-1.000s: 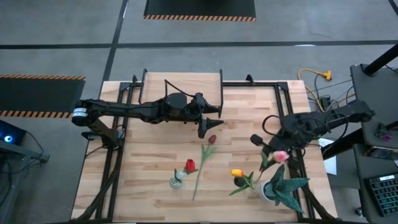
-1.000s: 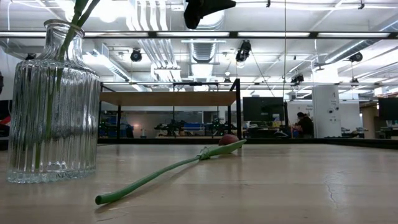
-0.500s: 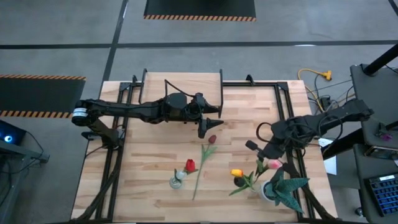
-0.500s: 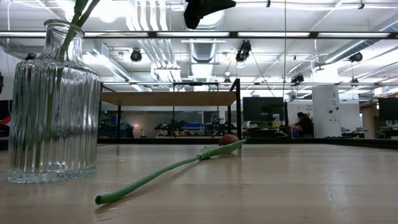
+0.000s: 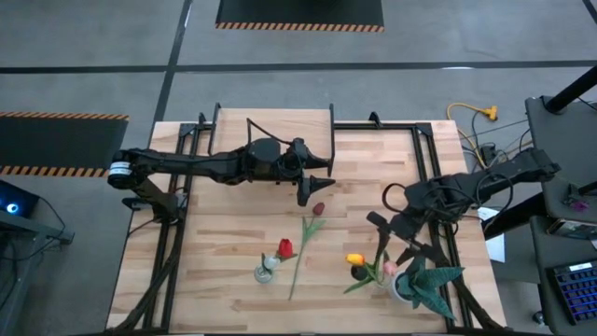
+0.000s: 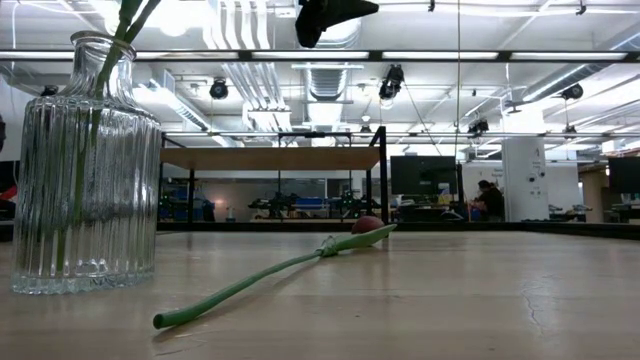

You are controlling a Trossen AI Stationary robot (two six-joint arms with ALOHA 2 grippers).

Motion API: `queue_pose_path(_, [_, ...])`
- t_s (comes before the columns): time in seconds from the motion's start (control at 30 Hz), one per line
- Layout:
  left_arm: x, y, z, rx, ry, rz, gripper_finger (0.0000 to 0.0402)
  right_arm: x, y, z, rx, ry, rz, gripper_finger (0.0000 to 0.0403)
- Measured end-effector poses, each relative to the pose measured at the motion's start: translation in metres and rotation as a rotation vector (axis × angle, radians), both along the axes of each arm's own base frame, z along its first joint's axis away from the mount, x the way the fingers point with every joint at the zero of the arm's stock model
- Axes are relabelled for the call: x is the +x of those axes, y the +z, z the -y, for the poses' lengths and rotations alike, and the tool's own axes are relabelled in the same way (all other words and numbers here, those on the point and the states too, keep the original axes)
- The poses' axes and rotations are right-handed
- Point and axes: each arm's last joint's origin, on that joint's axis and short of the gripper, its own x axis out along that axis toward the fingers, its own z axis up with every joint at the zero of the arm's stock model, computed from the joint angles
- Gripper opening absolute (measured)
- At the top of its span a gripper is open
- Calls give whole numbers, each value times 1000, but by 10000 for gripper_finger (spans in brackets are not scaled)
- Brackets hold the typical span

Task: Pick and place flowers into a vace then onto a shelf
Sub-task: Put the light red flower into the right transparent vase, then put the dark red flower into the left transparent vase

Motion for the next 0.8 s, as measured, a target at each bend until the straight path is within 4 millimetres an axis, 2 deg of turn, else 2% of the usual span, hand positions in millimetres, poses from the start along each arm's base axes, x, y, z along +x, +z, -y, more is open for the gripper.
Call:
queue_pose_path(0.17, [0,0,0,0,0,0,256,-4,15,0,49,36,24,247])
queue_pose_path(0.27, [0,0,0,0,0,0,256,-5,17,1,48,37,35,271])
queue_pose_path(0.5, [0,0,0,0,0,0,256,0,2,0,-26,27,-32,314])
queue_pose_path(0.8, [0,0,0,0,1,-1,256,-2,-13,0,-66,21,-211,333])
